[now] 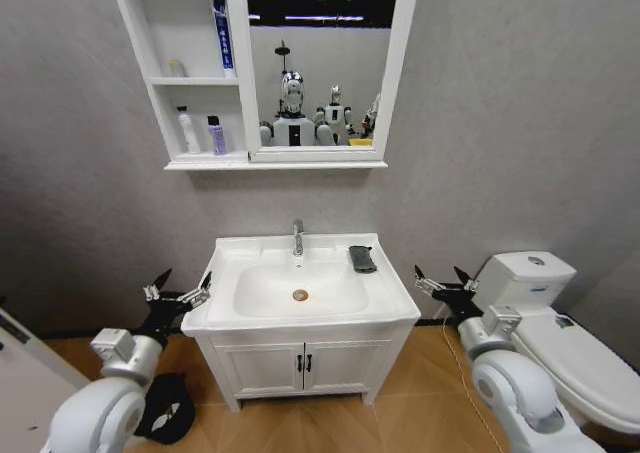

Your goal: Move facial cleanser and shampoo from washbasin to cabinet, then wipe washbasin with towel.

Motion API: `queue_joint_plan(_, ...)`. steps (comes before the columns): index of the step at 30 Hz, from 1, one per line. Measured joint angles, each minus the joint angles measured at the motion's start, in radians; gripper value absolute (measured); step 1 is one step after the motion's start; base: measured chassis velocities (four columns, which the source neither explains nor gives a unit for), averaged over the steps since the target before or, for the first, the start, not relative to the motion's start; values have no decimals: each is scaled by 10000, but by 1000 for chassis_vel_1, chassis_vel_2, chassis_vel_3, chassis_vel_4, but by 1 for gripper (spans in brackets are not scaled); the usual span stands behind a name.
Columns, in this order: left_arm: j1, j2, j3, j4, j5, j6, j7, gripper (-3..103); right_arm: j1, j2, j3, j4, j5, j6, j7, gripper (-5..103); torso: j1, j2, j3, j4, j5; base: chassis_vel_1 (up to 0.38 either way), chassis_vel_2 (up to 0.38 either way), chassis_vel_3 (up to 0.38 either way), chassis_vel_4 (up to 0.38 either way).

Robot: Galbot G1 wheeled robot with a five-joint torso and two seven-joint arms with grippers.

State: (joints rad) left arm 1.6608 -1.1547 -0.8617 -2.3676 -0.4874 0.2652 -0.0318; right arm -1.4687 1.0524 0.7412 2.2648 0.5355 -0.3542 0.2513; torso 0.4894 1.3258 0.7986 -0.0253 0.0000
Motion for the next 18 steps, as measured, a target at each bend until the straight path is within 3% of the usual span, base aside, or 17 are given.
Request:
queue_joint_plan(7,280,-339,131,7,429,-226,122,100,296,-133,5,-237,99,-194,-156,100,1,0,0,-2,0,0,0,0,0)
queue_joint_plan(18,-48,-152,3,135,325,-248,176,100,422,-73,-193,-376,104,-244,-370,100,-2,0,0,-3,0,-25,20,33,-32)
